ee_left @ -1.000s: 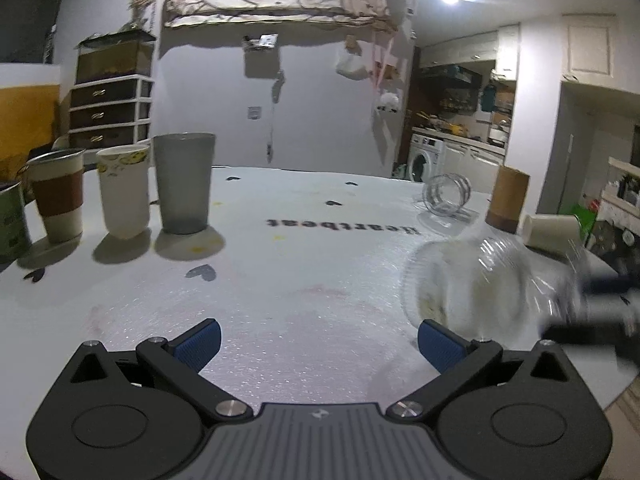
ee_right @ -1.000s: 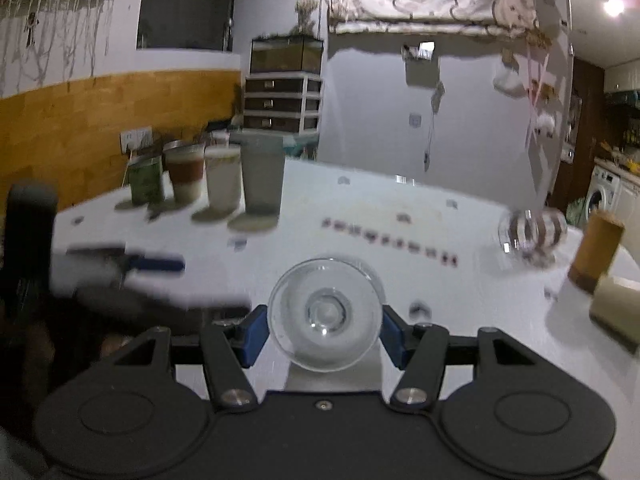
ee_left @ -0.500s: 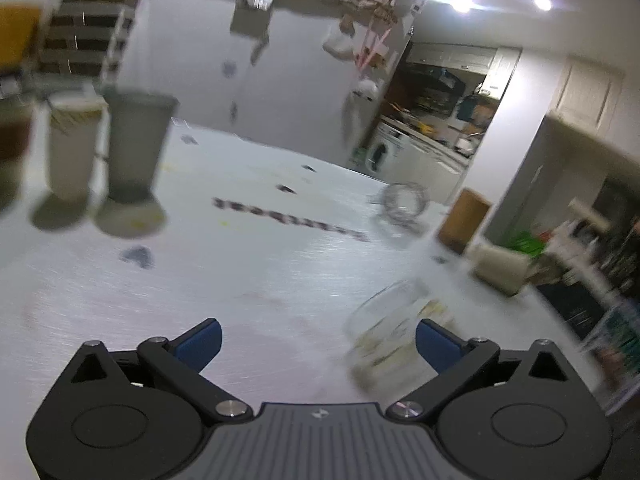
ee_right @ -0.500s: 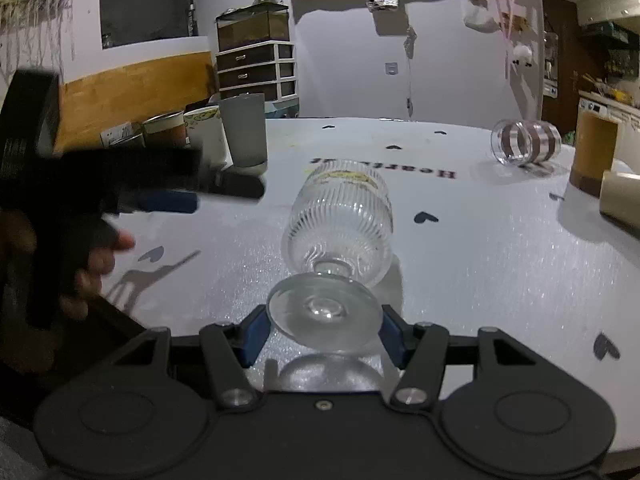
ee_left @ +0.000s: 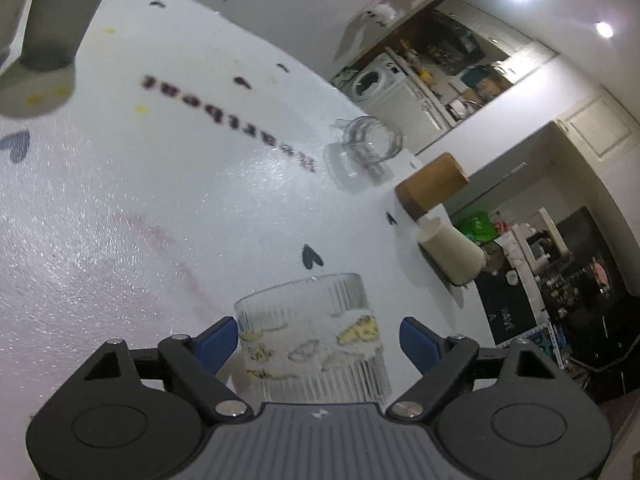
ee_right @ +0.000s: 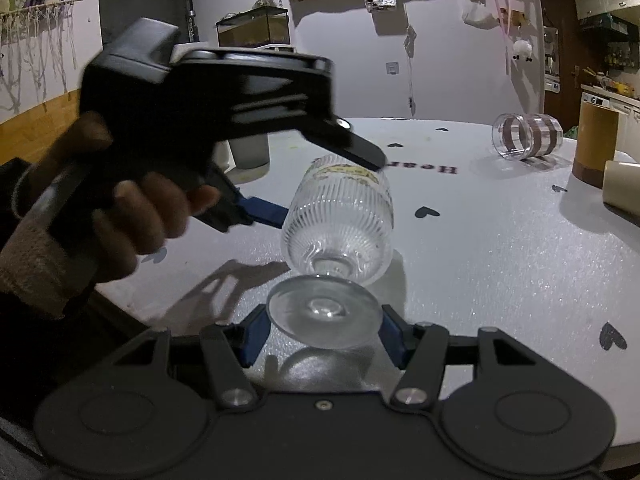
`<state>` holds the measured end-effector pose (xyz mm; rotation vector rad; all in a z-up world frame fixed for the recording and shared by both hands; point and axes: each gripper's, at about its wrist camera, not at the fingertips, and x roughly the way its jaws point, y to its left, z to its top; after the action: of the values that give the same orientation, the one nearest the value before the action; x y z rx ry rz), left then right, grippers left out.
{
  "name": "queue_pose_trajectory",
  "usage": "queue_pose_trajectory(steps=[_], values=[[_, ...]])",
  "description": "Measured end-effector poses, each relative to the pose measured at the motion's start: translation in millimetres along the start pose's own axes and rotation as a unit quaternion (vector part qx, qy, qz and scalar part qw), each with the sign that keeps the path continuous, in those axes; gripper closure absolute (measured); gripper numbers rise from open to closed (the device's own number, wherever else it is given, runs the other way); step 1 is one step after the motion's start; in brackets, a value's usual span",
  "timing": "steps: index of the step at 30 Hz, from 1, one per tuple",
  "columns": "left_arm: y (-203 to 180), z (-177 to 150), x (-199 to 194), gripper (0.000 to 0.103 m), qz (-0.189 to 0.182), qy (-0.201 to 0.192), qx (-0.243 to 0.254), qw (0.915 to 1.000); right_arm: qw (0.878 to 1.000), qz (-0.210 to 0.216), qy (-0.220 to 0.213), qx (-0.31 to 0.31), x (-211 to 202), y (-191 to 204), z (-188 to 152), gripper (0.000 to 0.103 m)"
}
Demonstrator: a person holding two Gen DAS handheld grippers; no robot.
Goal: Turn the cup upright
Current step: 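Grasp the ribbed bowl with the left gripper while the right gripper holds the base, then open the right gripper to release the glass base, left gripper keeps holding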
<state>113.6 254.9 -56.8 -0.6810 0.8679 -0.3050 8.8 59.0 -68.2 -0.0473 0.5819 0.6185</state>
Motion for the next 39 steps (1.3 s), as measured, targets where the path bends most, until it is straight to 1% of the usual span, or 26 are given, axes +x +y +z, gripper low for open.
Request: queue_pose_trajectory(steps=[1,4,6,8,11,13,14,15,16,18,19,22,28,30,37,39], values=[[1.9,0.7,2.7,0.025,0.007,-0.001,-0.006,1.0,1.0,0.0,0.0,0.0,0.0,-0.2,0.1,0.043],[7.6,1.2,3.2,0.025,0.001,0.0,-0.024,0.9997,1.0,0.002,-0.005,-0.002,-0.3,-1.1,0.6,0.043],[8.8,0.5,0.5,0.025,-0.001,-0.002,-0.025,0.9997,1.0,0.002,-0.009,-0.004,-2.0,-0.5,0.5,0.042],[6.5,-0.6,-1.0,0.025,-0.003,-0.005,-0.014,0.9999,1.0,-0.005,-0.028,-0.007,-9.2,1.0,1.6,0.036],[4.9,-1.2,-0.2,0.026,-0.002,-0.01,-0.011,0.9999,0.998,-0.005,-0.064,0.005,-24.1,-2.5,6.1,0.035],[5.3,-3.1,-2.9,0.026,-0.002,-0.013,-0.007,0.9999,0.997,-0.005,-0.08,0.014,-30.7,-5.4,8.5,0.037],[5.4,-3.9,-4.4,0.026,-0.002,-0.016,-0.002,0.9999,0.996,-0.005,-0.083,0.019,-32.0,-6.5,9.3,0.045],[4.0,-5.0,-5.9,0.026,-0.003,-0.02,0.004,0.9998,0.997,-0.006,-0.079,0.022,-30.8,-8.0,10.1,0.053],[1.4,-6.7,-8.3,0.026,-0.004,-0.025,0.014,0.9996,0.997,-0.007,-0.071,0.027,-27.9,-9.1,10.0,0.056],[-4.7,-10.1,-13.9,0.026,-0.006,-0.035,0.036,0.9987,0.997,0.012,-0.061,0.034,-25.2,-10.0,8.4,0.058],[-7.0,-11.4,-16.5,0.026,-0.007,-0.038,0.043,0.9983,0.998,0.015,-0.055,0.027,-23.0,-6.9,7.1,0.058],[-5.2,-10.7,-21.3,0.026,-0.012,-0.037,0.04,0.9985,0.999,-0.004,-0.053,-0.002,-22.7,4.2,3.0,0.056],[11.8,-8.7,-13.3,0.025,-0.011,-0.009,-0.015,0.9998,0.998,-0.002,-0.058,-0.008,-23.4,7.1,1.9,0.056],[15.4,-8.7,-12.0,0.025,-0.014,-0.006,-0.025,0.9996,0.998,-0.001,-0.059,-0.009,-23.5,7.6,1.6,0.056],[10.8,-10.4,-16.3,0.026,-0.018,-0.015,-0.012,0.9997,0.998,0.001,-0.059,-0.01,-23.4,8.1,0.7,0.055],[5.2,-12.9,-21.9,0.026,-0.017,-0.03,0.011,0.9993,0.998,0.007,-0.058,-0.005,-22.7,6.6,1.6,0.055]])
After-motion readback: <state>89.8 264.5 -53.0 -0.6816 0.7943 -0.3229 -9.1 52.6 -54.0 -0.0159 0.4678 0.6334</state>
